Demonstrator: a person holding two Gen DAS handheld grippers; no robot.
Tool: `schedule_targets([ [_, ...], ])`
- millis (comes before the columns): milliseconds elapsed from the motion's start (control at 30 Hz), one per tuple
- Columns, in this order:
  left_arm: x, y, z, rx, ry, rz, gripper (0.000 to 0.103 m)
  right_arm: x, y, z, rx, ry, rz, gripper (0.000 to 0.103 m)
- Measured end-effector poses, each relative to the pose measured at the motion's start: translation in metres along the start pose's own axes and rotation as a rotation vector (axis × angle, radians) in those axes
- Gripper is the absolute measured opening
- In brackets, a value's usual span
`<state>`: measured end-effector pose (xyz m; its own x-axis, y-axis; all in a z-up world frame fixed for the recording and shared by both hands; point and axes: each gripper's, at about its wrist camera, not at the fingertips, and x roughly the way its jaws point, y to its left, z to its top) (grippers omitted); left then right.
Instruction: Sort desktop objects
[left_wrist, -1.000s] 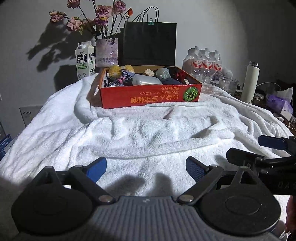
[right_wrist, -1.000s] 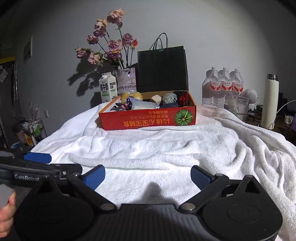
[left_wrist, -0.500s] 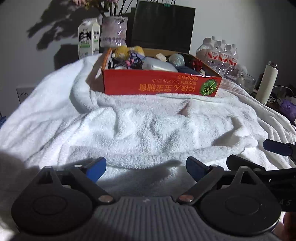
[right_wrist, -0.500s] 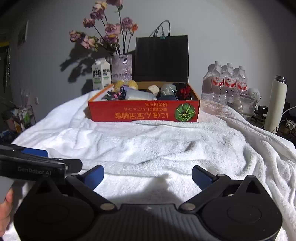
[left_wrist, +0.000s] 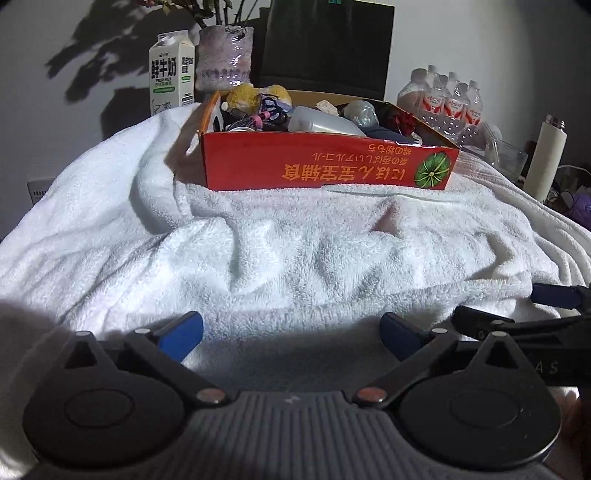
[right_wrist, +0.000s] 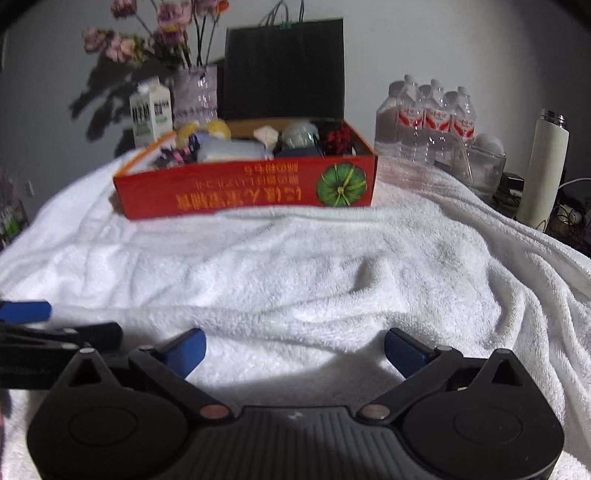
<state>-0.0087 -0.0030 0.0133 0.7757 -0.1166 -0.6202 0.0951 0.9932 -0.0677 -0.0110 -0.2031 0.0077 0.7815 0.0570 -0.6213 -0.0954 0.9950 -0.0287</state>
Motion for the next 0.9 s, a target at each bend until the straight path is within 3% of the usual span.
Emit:
schedule_targets([
  [900,-0.0004,0.0018,-0.0018,-0.021,-0.005,-0.016,0.103,-0.005,-0.005,-0.0035,0.015,0.005,0.039,0.103],
])
